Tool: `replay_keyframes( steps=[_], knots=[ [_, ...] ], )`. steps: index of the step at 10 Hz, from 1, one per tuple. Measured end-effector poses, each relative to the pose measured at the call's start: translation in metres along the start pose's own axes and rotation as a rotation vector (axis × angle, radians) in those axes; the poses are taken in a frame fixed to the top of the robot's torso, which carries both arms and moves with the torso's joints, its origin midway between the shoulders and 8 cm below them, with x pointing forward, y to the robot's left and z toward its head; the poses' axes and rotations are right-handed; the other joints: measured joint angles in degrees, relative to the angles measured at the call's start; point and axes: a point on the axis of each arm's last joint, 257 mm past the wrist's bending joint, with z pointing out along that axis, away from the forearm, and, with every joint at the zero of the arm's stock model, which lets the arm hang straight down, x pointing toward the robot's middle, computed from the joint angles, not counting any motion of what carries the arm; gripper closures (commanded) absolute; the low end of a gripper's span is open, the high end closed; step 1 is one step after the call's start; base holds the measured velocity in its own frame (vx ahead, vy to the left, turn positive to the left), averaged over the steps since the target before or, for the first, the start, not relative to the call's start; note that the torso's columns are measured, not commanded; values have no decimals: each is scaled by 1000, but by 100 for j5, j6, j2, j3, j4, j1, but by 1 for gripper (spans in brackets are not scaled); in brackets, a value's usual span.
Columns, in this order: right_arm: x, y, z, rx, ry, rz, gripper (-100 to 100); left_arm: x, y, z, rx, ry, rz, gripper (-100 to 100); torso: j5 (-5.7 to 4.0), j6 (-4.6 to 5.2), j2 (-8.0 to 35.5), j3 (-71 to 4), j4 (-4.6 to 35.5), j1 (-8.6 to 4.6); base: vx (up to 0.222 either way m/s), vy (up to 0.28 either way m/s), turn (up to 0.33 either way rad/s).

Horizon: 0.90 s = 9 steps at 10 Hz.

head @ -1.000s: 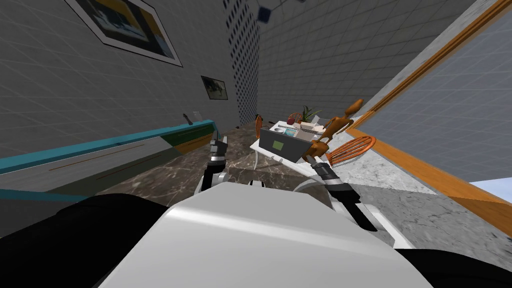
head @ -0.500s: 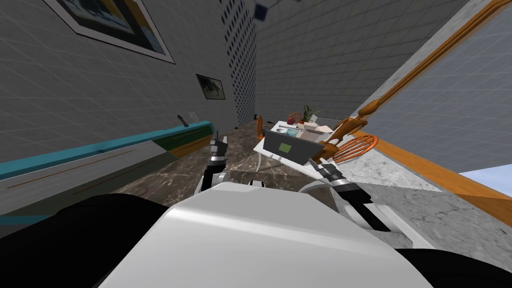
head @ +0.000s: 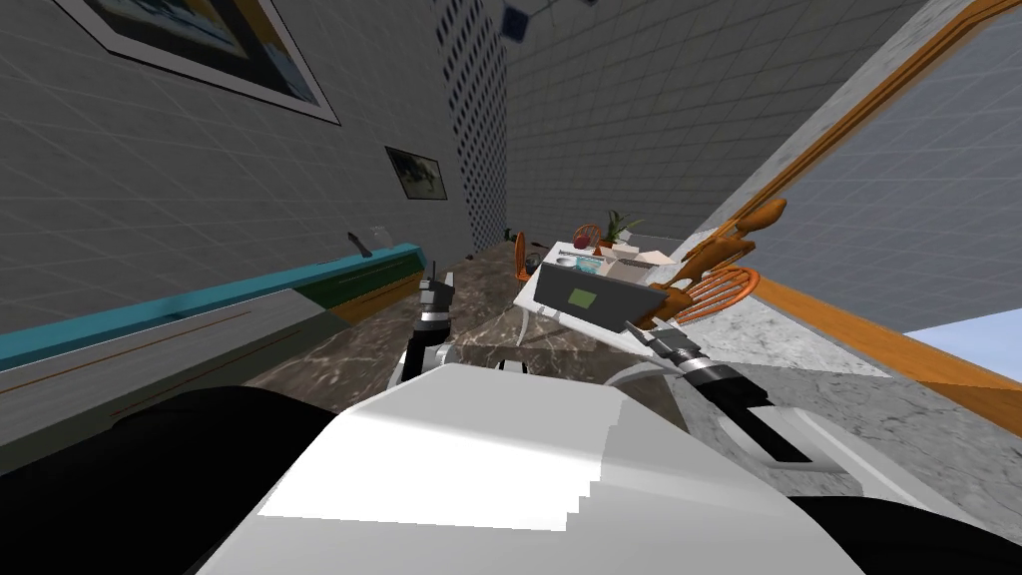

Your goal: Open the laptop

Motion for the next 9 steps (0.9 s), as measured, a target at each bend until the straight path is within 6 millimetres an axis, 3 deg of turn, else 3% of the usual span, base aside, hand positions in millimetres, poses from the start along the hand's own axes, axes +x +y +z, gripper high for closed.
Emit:
replay_keyframes(
  steps=[6, 9],
  knots=[
    [16, -64, -8, 47, 159, -296, -100, 0, 0, 0, 0, 0, 0, 0, -2, 2, 2, 1, 0, -6, 66, 179, -52],
    [18, -108, -15, 79, 245, -454, -100, 0, 0, 0, 0, 0, 0, 0, -2, 2, -16, -9, -4, 2, 82, 200, -45]
  ],
)
